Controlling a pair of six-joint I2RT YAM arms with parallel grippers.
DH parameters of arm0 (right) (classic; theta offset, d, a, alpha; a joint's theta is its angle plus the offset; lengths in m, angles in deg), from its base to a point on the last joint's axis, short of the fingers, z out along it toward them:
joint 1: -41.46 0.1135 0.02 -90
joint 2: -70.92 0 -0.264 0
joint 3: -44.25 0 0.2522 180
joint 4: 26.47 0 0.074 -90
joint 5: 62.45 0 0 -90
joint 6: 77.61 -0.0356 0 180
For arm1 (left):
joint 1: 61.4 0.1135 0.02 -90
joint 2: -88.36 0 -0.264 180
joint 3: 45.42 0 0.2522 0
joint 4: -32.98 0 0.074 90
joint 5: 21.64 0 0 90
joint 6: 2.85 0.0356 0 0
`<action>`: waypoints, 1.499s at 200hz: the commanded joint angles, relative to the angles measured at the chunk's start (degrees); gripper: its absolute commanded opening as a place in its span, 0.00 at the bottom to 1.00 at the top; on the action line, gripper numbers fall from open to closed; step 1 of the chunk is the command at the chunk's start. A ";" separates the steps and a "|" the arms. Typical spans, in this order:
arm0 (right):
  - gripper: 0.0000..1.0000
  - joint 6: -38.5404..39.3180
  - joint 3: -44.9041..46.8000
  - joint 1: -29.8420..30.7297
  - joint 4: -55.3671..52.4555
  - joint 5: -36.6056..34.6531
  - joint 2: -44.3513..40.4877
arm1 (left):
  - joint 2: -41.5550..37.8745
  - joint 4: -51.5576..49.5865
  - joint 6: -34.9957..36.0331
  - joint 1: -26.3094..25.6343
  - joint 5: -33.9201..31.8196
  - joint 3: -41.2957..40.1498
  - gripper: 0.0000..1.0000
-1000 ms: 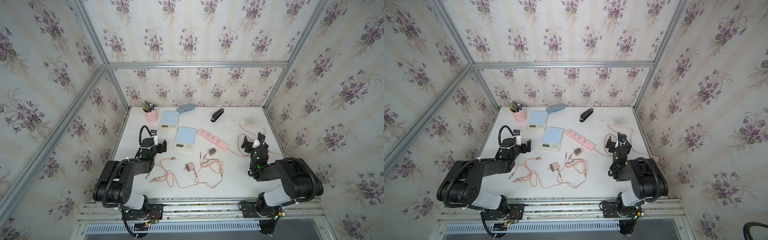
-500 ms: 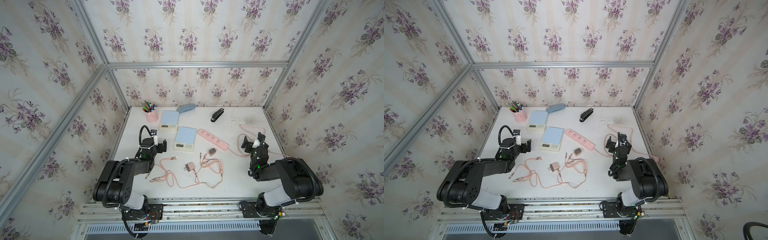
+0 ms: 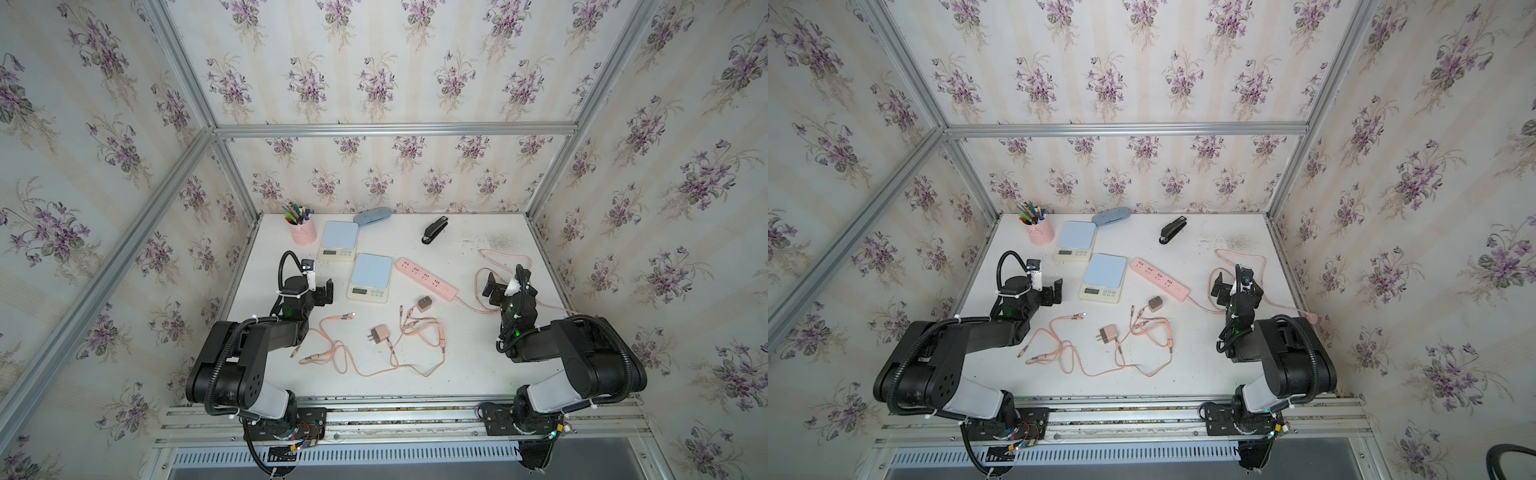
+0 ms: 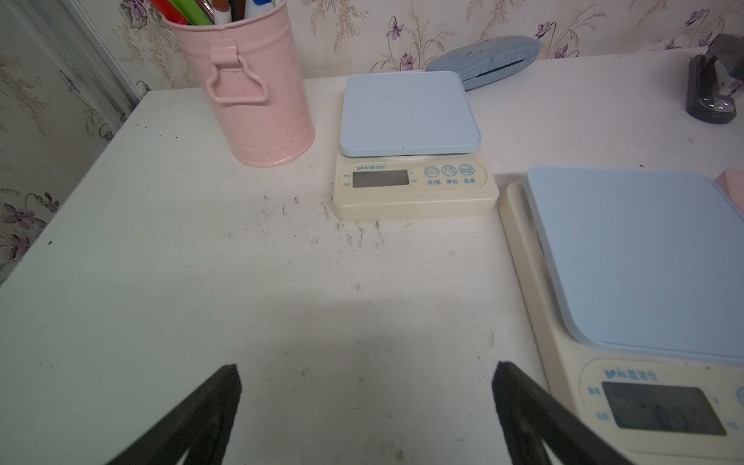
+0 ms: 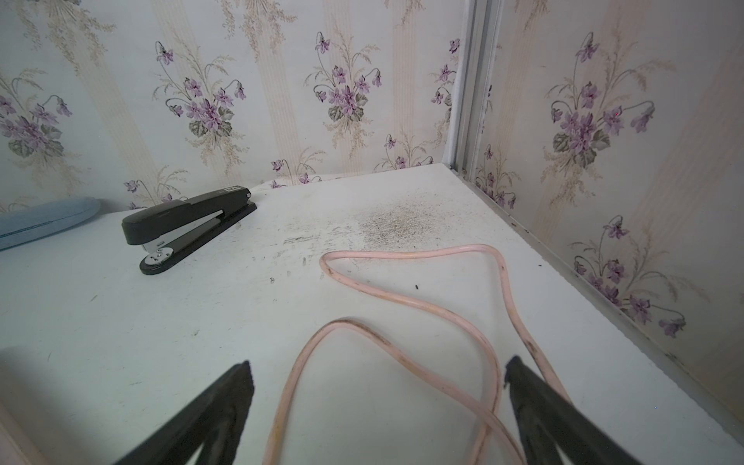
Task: Charge the electronic scale
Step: Pick up the plug from the center of the board.
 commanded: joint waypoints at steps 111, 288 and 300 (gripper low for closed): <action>0.95 -8.03 -13.59 0.41 -33.15 1.04 -13.97 | -11.88 -24.82 -2.38 -1.88 2.35 11.32 0.99; 0.79 -27.88 -13.79 15.65 -62.72 17.79 -21.31 | 19.13 -41.71 0.05 -43.14 7.61 40.57 0.69; 0.79 -28.40 -12.54 15.62 -62.27 18.42 -21.67 | 20.84 -41.88 0.05 -43.04 7.55 41.95 0.63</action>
